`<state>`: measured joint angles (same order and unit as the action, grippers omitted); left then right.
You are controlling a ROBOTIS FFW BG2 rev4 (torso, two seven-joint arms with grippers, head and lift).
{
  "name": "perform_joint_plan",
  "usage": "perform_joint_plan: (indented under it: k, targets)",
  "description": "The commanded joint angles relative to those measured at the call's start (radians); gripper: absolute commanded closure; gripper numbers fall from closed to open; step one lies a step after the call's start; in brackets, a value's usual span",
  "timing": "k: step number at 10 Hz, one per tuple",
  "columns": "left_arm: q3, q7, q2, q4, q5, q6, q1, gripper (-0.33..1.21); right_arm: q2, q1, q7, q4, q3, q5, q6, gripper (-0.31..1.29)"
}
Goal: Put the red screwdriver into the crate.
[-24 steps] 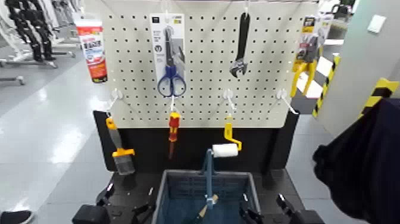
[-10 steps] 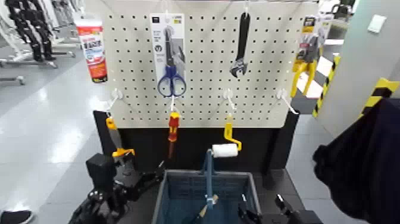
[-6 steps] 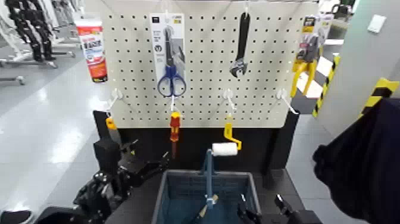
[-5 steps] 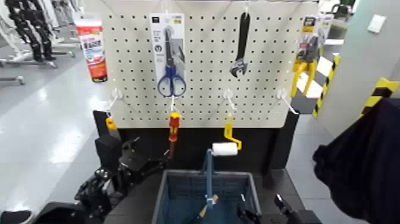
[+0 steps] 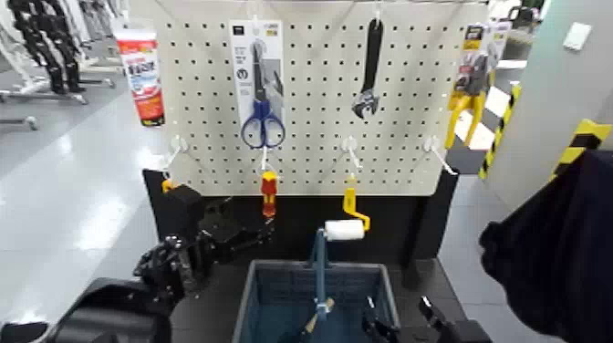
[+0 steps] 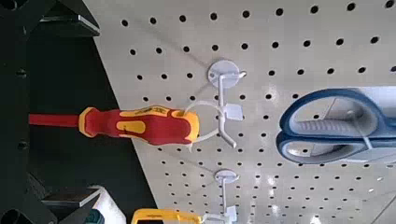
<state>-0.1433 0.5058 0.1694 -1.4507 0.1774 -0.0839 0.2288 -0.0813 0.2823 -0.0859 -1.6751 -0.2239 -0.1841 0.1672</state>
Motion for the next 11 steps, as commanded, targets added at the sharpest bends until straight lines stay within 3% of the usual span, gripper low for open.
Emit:
perform_joint_plan:
  k: [1,10,11]
  targets:
    - [-0.015,0.020,-0.004,0.056,0.011,0.003,0.043,0.10,0.000,-0.003,0.000,0.002,-0.003,0.000,0.000,0.14]
    - [-0.059,0.120,-0.004,0.219,0.079,0.046,0.165,0.12,-0.002,-0.009,0.000,0.008,-0.009,0.000,0.000,0.14]
    - [-0.065,0.139,-0.002,0.233,0.083,0.039,0.176,0.39,-0.003,-0.011,0.000,0.009,-0.009,0.000,0.002,0.14]
